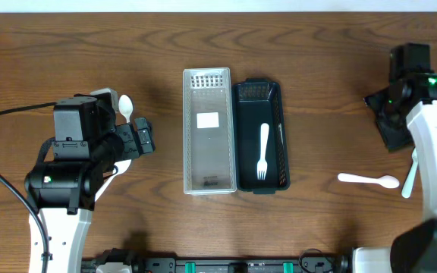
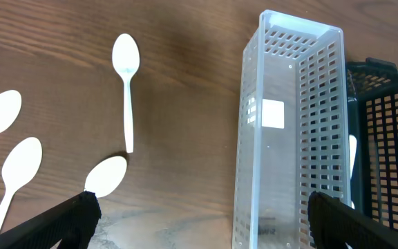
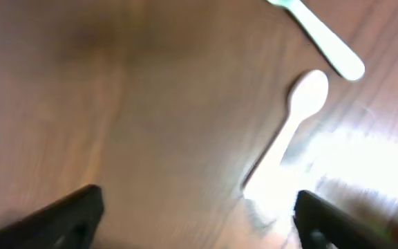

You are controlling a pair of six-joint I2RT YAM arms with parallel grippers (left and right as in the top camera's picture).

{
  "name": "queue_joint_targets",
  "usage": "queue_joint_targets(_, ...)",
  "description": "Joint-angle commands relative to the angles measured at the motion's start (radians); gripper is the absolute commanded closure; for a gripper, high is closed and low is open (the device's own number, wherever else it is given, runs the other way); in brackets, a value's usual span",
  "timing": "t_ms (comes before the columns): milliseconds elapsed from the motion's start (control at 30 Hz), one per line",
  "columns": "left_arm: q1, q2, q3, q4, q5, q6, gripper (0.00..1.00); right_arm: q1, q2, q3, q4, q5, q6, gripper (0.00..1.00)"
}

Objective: Pack container
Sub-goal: 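Release the fork and move the right gripper to a white spoon, then grasp the white spoon on the right with the right gripper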

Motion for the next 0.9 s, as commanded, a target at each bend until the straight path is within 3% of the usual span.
queue_joint_targets(0, -0.002, 0.000, 0.020, -0.002, 0.010, -0.002, 0.02, -0.037, 0.039, -0.082, 0.033, -0.037, 0.078, 0.01)
queue_joint_targets(433, -0.002, 0.000, 0.020, -0.002, 0.010, -0.002, 0.02, -0.068, 0.087, -0.462, 0.427, -0.068, 0.036, 0.01)
queue_joint_targets(867, -0.002, 0.000, 0.020, -0.003, 0.010, -0.002, 0.02, -0.167, 0.087, -0.512, 0.524, -0.060, -0.093, 0.01)
